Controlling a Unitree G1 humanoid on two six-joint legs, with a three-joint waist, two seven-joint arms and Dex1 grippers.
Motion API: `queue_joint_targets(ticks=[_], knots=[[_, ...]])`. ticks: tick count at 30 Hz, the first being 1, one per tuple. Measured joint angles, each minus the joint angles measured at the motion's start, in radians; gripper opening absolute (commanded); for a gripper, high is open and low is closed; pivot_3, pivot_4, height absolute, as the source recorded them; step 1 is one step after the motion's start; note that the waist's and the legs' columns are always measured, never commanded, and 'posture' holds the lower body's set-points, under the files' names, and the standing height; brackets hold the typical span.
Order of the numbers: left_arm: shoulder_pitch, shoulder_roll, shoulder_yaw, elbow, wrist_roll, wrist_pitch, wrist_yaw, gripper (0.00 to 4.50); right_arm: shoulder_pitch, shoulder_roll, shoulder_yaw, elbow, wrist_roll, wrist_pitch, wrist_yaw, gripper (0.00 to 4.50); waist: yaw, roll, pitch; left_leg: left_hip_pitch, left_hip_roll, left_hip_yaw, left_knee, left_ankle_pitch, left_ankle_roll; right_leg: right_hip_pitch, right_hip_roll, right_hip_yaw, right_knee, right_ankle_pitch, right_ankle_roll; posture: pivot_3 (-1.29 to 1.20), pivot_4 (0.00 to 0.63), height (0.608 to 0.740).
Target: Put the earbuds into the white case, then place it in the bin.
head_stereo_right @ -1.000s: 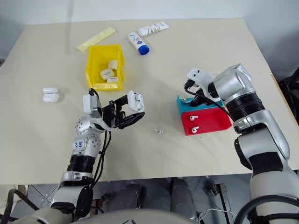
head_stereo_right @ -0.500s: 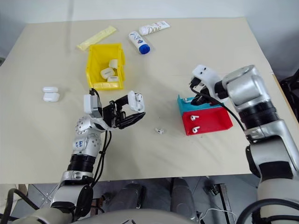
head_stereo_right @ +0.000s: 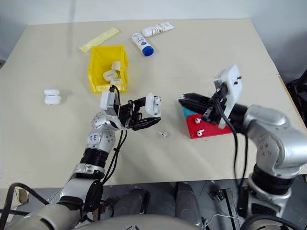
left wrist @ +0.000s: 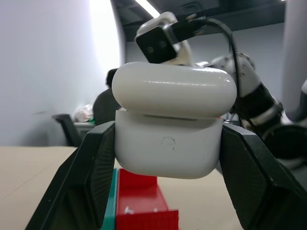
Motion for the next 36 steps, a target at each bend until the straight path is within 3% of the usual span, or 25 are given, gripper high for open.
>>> queue_joint_targets(ticks=[3, 11, 23, 36], knots=[[-0.051, -0.011, -0.003, 0.059, 0.0, -0.008, -0.036, 2.83, 0.001, 0.148, -0.068, -0.099, 0.15, 0.095, -0.128, 0.5, -0.001, 0.001, 0.0, 0.0, -0.001, 0.0, 0.0, 0.0, 0.0, 0.0, -0.001, -0.001, 0.001, 0.0, 0.0, 0.0, 0.15, 0.74], [-0.107, -0.016, 0.003, 0.155, 0.002, -0.036, -0.063, 2.83, 0.048, 0.208, -0.129, -0.128, 0.356, 0.117, -0.396, 0.5, -0.004, 0.001, -0.002, 0.001, -0.002, 0.001, -0.001, 0.0, 0.001, -0.001, -0.001, -0.002, 0.002, 0.0, -0.001, 0.0, 0.15, 0.74], [-0.119, -0.018, 0.014, 0.178, 0.002, -0.042, -0.063, 2.83, 0.157, 0.072, 0.007, -0.089, 0.567, -0.065, -0.581, 0.5, -0.005, 0.001, -0.002, 0.002, -0.001, 0.003, -0.002, 0.0, 0.001, -0.001, -0.001, -0.002, 0.002, 0.0, -0.001, 0.0, 0.15, 0.74], [-0.103, -0.031, 0.007, 0.143, 0.002, -0.031, -0.063, 2.83, 0.186, -0.074, 0.168, -0.021, 0.625, -0.264, -0.62, 0.5, -0.004, 0.001, -0.002, 0.002, -0.001, 0.003, -0.002, 0.0, 0.002, -0.001, -0.001, -0.002, 0.001, 0.0, -0.001, 0.0, 0.15, 0.74]])
